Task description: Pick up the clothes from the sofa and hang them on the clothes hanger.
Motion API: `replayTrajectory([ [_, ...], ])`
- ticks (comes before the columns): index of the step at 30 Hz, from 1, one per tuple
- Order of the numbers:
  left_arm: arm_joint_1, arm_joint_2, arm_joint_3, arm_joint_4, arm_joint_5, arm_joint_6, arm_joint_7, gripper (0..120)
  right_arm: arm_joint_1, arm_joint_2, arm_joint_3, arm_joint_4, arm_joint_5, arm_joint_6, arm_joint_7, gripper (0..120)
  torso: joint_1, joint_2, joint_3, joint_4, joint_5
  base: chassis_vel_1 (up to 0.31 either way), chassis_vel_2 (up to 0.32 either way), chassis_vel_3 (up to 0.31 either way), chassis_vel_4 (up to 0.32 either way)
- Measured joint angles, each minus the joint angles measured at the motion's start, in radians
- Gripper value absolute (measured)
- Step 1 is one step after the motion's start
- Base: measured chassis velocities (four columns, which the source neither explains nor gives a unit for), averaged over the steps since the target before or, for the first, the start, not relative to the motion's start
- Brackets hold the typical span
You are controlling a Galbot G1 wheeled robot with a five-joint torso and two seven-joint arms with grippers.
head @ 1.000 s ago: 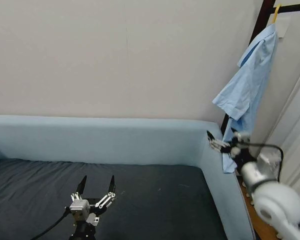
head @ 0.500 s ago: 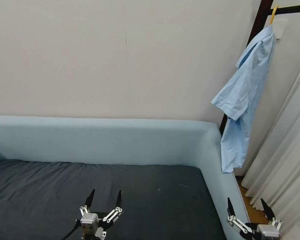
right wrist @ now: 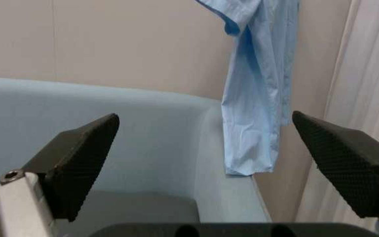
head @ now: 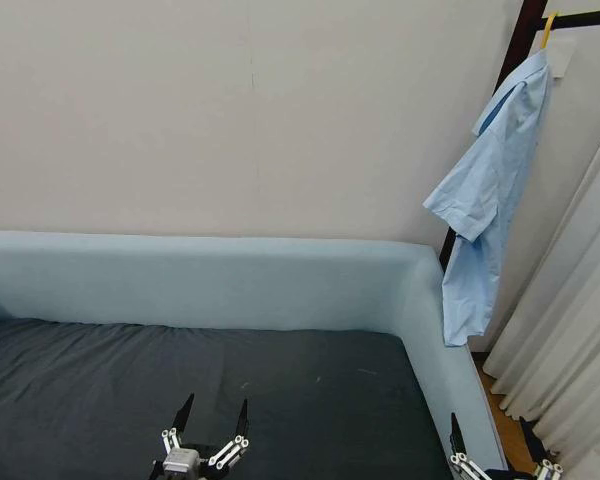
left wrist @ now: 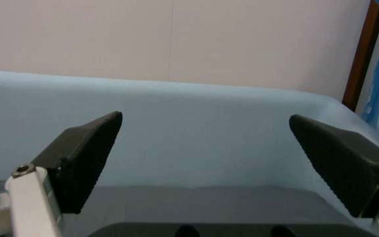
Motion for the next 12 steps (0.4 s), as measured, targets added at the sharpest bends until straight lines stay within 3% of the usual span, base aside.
replayTrajectory([
  [12, -0.001, 0.001, -0.001, 0.0, -0.003, 0.0, 0.0, 100, 0.005, -0.004, -0.002, 0.001, 0.005, -0.007, 0.0, 100, 0.0, 0.0, 0.0, 0.0, 0.0001, 0.0, 0.0, 0.0, 0.0],
])
